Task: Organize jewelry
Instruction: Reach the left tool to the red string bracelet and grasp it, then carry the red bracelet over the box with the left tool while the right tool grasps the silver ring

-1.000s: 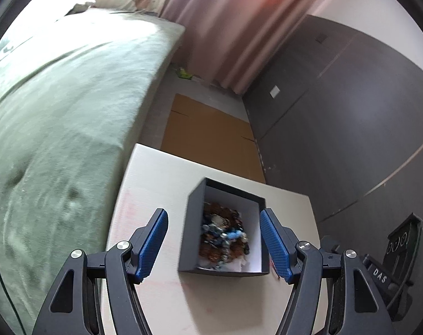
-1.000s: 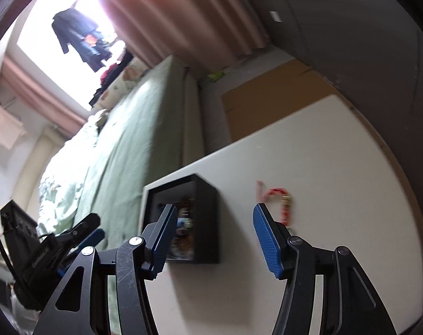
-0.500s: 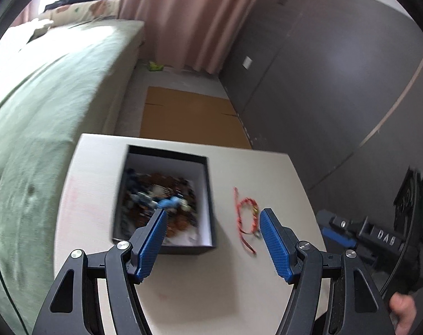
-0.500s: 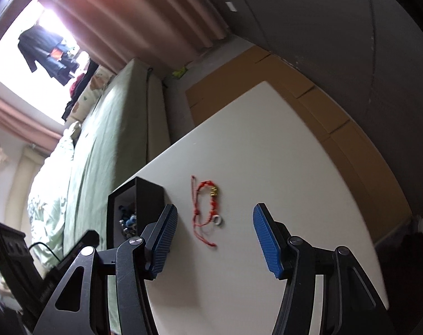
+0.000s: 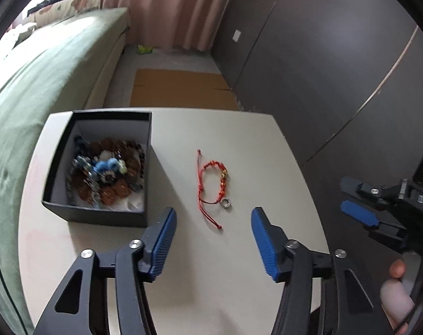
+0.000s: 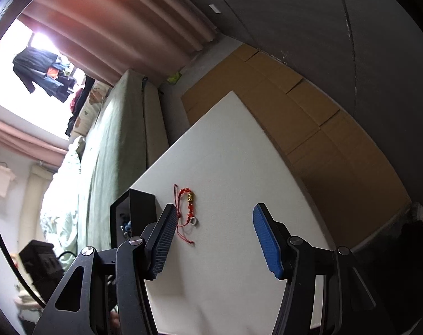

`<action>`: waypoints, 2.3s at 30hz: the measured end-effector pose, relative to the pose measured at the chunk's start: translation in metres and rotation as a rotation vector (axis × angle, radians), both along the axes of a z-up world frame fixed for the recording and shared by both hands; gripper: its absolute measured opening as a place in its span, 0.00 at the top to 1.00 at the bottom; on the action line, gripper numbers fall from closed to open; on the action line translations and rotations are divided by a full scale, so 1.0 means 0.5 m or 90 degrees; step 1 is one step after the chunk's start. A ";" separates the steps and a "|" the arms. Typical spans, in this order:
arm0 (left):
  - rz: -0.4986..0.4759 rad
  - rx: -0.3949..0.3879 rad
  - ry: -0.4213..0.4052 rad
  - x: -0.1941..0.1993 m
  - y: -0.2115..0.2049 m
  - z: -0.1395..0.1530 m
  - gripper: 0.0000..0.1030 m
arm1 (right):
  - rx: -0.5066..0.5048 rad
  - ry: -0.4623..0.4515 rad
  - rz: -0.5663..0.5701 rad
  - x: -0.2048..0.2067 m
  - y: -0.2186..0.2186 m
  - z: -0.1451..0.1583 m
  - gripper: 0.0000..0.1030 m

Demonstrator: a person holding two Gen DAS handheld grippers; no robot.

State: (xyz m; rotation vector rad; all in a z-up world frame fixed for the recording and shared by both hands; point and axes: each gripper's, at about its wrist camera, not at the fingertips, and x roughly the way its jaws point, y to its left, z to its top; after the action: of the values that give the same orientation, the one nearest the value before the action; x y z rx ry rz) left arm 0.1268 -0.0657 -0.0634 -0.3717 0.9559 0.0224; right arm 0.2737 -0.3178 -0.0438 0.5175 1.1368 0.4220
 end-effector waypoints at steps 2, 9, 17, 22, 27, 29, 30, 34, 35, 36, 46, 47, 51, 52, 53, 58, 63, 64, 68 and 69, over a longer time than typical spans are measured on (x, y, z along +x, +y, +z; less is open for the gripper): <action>0.013 0.005 0.012 0.006 -0.010 -0.011 0.52 | 0.008 0.004 -0.007 0.002 -0.016 -0.002 0.44; 0.037 0.019 0.035 0.023 -0.037 -0.043 0.63 | 0.034 0.019 -0.032 0.004 -0.053 -0.010 0.44; 0.055 0.047 0.051 0.045 -0.050 -0.079 0.71 | 0.049 0.025 -0.034 0.002 -0.062 -0.011 0.44; 0.056 0.080 0.058 0.065 -0.061 -0.096 0.72 | 0.046 0.028 -0.032 0.003 -0.059 -0.015 0.44; 0.047 0.103 0.060 0.081 -0.072 -0.120 0.73 | 0.042 0.028 -0.025 0.003 -0.047 -0.012 0.44; 0.050 0.112 0.061 0.082 -0.069 -0.124 0.94 | 0.038 0.027 -0.022 0.003 -0.042 -0.012 0.44; 0.052 0.103 0.064 0.080 -0.064 -0.125 0.99 | 0.035 0.026 -0.020 0.003 -0.041 -0.012 0.44; 0.051 0.055 0.058 0.070 -0.040 -0.114 1.00 | 0.022 0.026 -0.015 0.006 -0.033 -0.016 0.44; 0.049 0.050 0.047 0.066 -0.038 -0.104 1.00 | 0.019 0.028 -0.014 0.007 -0.030 -0.018 0.44; 0.044 0.039 0.035 0.062 -0.036 -0.092 1.00 | 0.017 0.030 -0.013 0.008 -0.026 -0.020 0.44; 0.026 -0.018 -0.051 0.026 0.005 0.011 1.00 | -0.029 0.023 0.023 0.005 0.037 -0.032 0.44; 0.026 -0.023 -0.056 0.025 0.010 0.017 1.00 | -0.036 0.022 0.028 0.005 0.045 -0.034 0.44; 0.028 -0.046 -0.081 0.013 0.031 0.048 1.00 | -0.054 0.020 0.050 0.011 0.084 -0.043 0.44; 0.029 -0.051 -0.086 0.012 0.038 0.056 1.00 | -0.054 0.019 0.054 0.012 0.093 -0.045 0.44; 0.031 -0.058 -0.092 0.009 0.045 0.064 1.00 | -0.055 0.020 0.061 0.013 0.104 -0.047 0.44; 0.041 -0.077 -0.123 0.001 0.076 0.100 1.00 | -0.074 0.009 0.083 0.014 0.145 -0.058 0.45; 0.061 -0.088 -0.152 -0.016 0.126 0.130 1.00 | -0.103 -0.001 0.111 0.019 0.192 -0.072 0.60; 0.066 -0.092 -0.156 -0.020 0.138 0.133 1.00 | -0.111 -0.002 0.115 0.020 0.202 -0.077 0.65; 0.087 -0.103 -0.162 -0.030 0.181 0.135 1.00 | -0.142 -0.001 0.126 0.032 0.234 -0.094 0.73; 0.091 -0.105 -0.162 -0.031 0.190 0.133 1.00 | -0.154 -0.002 0.129 0.034 0.242 -0.098 0.74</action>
State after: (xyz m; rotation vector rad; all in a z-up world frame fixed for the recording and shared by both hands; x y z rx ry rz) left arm 0.1114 0.0290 0.0031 -0.5802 0.6802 0.0258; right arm 0.2905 -0.1968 -0.0926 0.1916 1.2233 0.4526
